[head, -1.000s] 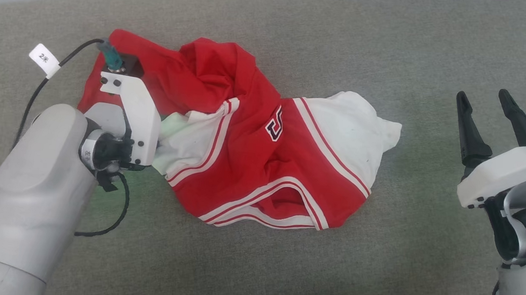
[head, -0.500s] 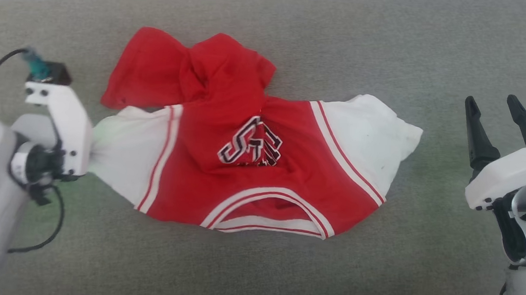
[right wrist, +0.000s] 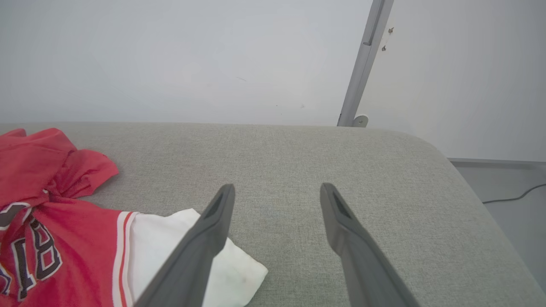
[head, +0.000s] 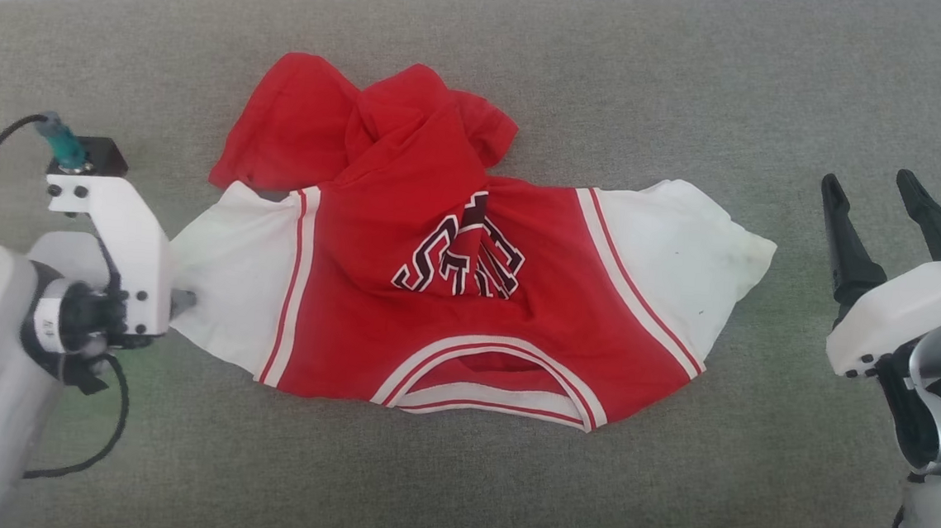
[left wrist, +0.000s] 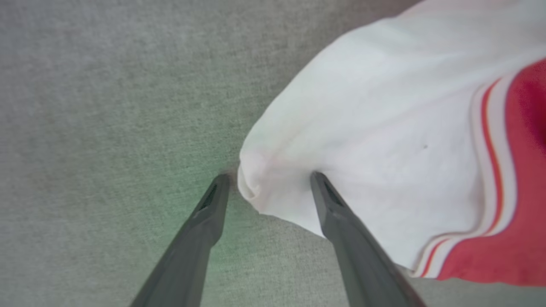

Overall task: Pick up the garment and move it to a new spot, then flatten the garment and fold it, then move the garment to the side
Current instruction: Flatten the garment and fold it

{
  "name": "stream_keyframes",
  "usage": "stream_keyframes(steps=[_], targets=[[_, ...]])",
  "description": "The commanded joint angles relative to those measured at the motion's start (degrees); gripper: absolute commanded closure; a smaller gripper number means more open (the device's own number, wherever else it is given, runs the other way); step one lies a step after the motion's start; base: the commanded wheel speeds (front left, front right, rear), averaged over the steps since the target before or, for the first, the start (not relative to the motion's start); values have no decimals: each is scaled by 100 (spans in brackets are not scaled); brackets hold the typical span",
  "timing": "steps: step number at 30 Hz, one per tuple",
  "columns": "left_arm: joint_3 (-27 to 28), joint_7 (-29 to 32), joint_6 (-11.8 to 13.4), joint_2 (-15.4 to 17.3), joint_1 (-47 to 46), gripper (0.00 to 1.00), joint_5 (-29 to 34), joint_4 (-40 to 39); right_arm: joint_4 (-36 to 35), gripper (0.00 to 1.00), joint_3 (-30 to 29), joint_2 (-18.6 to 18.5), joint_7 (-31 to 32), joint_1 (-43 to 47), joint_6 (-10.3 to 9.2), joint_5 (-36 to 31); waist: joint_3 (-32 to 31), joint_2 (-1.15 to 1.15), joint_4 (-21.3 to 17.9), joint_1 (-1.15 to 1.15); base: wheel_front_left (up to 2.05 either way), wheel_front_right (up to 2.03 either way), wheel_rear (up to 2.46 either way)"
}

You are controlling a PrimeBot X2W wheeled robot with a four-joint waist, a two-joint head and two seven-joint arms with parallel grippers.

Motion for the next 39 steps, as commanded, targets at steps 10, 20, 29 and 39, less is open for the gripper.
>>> stream_keyframes(steps=[10,20,29,39], targets=[[-504,9,-318,-215,-22,100,246,617,-19,0,295,-120,515,100,-5,301,87,0,-10,0,0,0,0],[-529,-469,-675,-511,-530,100,190,1140,588,0,619,-453,2026,-120,-6,872,313,0,280,0,0,0,0],[-670,-811,-979,-906,-963,100,229,1446,1504,0,742,-539,3233,-537,-5,902,490,0,684,0,0,0,0],[-686,-1125,-1168,-1043,-1216,100,168,1801,1643,100,911,-717,4075,-668,-3,1317,380,0,874,0,0,0,0]])
